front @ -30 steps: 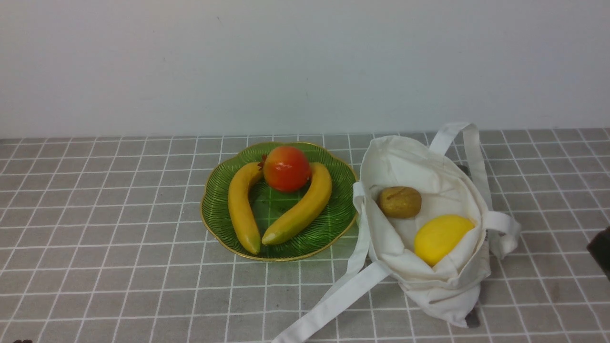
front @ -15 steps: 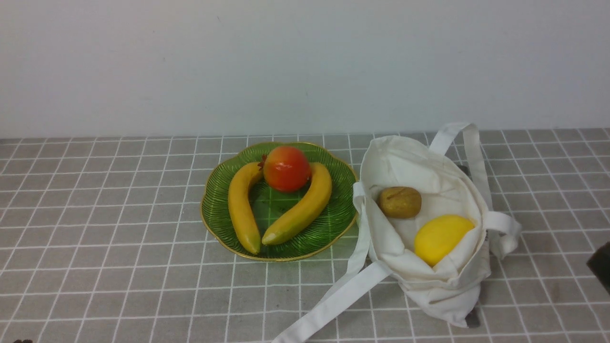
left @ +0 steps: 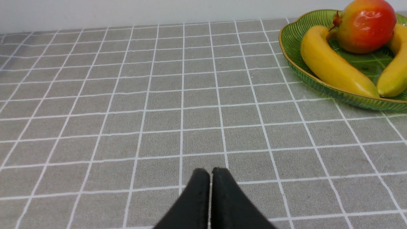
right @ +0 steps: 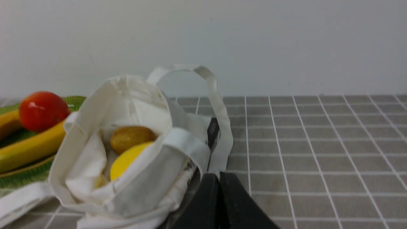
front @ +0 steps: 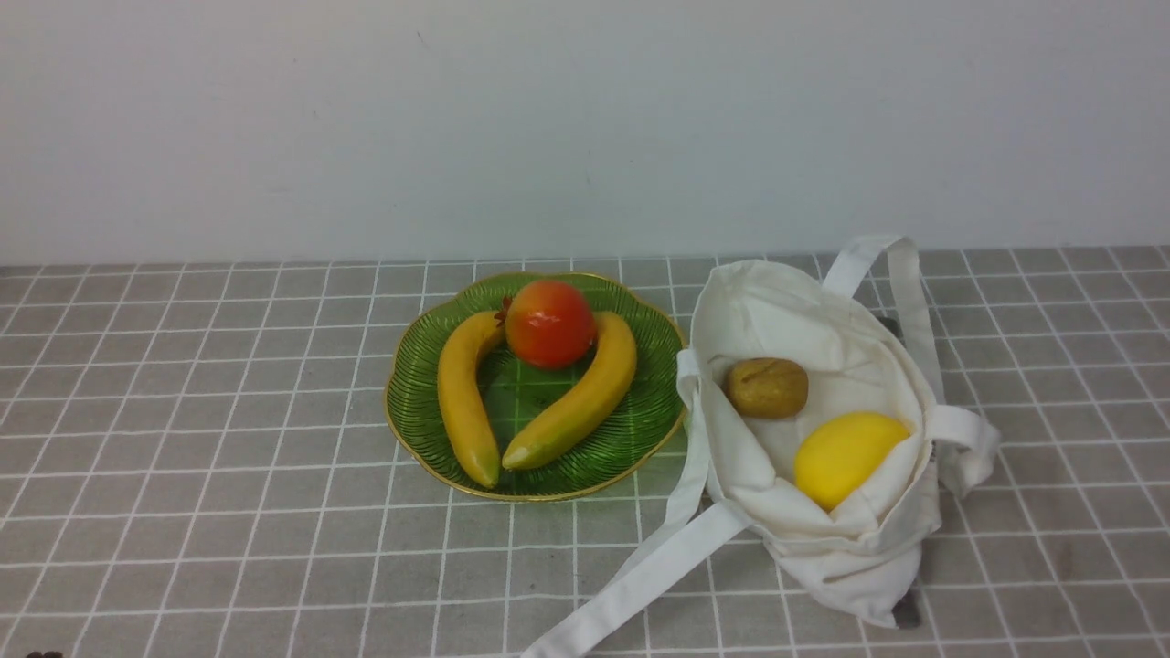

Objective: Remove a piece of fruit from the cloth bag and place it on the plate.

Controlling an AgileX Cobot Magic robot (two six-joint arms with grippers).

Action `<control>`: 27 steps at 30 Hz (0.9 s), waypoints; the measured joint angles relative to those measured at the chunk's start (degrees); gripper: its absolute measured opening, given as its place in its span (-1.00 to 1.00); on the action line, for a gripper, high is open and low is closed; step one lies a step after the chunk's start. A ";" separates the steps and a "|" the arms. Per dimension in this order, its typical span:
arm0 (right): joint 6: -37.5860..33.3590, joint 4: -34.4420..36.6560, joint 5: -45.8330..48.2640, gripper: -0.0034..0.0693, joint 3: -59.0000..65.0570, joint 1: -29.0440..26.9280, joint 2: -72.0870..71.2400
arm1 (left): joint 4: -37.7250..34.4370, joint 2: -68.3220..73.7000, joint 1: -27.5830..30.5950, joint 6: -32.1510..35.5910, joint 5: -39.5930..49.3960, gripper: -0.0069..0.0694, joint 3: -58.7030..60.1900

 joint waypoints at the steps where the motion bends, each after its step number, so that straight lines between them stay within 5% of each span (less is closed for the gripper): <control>1: 0.13 0.46 -0.05 -0.95 1.69 -0.24 0.03 | 0.00 0.00 0.00 0.00 0.00 -0.84 0.00; 27: 0.27 1.86 -0.41 -0.95 3.92 -0.44 -0.21 | 0.00 0.00 0.00 0.00 0.00 -0.84 0.00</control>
